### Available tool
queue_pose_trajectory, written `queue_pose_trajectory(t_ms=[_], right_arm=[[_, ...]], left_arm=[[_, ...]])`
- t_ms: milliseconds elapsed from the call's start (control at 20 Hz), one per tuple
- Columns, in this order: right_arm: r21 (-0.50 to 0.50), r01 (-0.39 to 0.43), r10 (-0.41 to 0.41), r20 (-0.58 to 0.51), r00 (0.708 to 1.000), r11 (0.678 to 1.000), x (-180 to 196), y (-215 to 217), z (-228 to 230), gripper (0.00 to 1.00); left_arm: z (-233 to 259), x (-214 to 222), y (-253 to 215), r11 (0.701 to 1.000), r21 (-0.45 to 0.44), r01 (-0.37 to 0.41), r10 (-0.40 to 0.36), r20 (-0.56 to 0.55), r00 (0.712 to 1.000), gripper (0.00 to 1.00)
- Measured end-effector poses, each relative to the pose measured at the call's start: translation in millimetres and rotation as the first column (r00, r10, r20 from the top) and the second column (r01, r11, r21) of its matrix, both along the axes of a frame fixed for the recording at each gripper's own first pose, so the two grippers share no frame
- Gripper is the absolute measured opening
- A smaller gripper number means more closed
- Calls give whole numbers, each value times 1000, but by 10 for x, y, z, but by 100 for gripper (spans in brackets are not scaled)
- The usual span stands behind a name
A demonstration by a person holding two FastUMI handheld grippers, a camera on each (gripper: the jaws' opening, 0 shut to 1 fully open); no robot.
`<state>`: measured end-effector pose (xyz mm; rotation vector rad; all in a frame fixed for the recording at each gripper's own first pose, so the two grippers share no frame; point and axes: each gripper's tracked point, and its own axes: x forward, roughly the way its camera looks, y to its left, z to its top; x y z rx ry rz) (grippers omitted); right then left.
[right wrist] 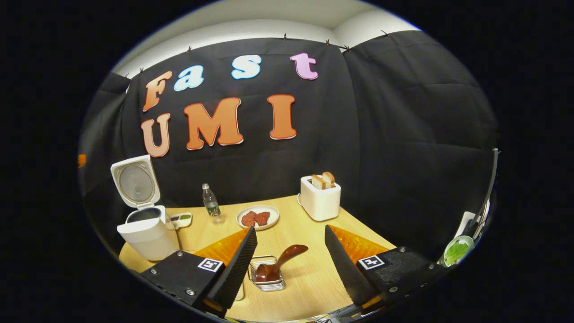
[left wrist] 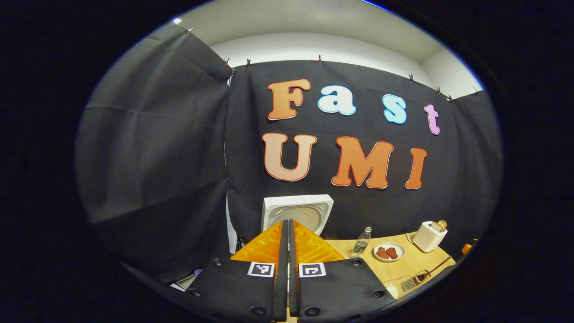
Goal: Close the left gripper, press the button to open the rice cooker; take a wooden spoon from the chopstick holder with the right hand, scoop a spoonful of rice and pour it into the rice cooker, then put the wooden spoon back into the chopstick holder.
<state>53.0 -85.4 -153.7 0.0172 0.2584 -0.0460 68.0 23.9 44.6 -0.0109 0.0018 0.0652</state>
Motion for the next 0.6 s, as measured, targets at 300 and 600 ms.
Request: queue_pose_trajectory(t_ms=[300, 600], right_arm=[[139, 28, -14, -98, 995, 990, 174, -7, -523, 94], [235, 44, -1, -182, 983, 971, 321, 36, -863, 94]], left_arm=[[-59, -298, 93, 1000, 3, -8, 8, -16, 1000, 58], [-219, -489, 278, 995, 3, -104, 104, -34, 994, 85]])
